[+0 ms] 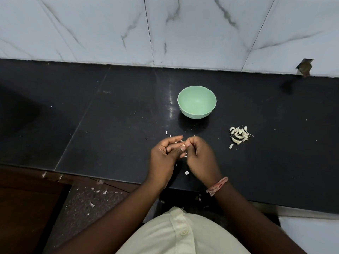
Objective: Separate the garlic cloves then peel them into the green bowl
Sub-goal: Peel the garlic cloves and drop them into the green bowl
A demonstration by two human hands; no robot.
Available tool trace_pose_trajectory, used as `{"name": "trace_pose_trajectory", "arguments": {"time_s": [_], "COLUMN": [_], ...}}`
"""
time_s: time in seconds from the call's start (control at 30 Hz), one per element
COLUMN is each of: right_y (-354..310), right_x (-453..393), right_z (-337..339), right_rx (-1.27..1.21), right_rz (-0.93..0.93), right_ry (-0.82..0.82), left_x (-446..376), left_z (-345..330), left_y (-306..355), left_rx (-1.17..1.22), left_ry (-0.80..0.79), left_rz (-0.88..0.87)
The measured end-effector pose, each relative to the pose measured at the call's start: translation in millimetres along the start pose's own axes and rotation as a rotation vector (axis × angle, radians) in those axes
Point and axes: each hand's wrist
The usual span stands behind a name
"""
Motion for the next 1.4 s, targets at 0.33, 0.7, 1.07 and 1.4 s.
{"name": "trace_pose_trajectory", "arguments": {"time_s": [0.33, 0.7, 1.07, 1.4], "right_y": [-0.2, -8.7, -7.8, -8.6], "right_x": [-2.9, 1.3, 1.1, -1.2], "right_z": [0.2, 5.1, 0.7, -7.9], "right_rx": [-0.362, -0.346, -0.304, -0.033], "right_rz": [-0.203, -0.007, 0.038, 0.079], "right_ry": [0.124, 0.019, 0.007, 0.077], "left_x": [-0.1, 2.0, 4.1, 2.5], "left_z": [-0.3, 4.4, 2.5, 1.5], "left_y": [1.8, 4.9, 6.0, 10.8], "left_rx": [0.176, 0.108, -0.120, -0.275], "left_ry": [0.048, 0.048, 0.023, 0.055], "left_rz": [0.044, -0.022, -0.097, -0.137]}}
Point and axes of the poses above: each hand's wrist, its own x-axis away from the middle knuckle, its own z-axis out of the back of the hand, y = z × x
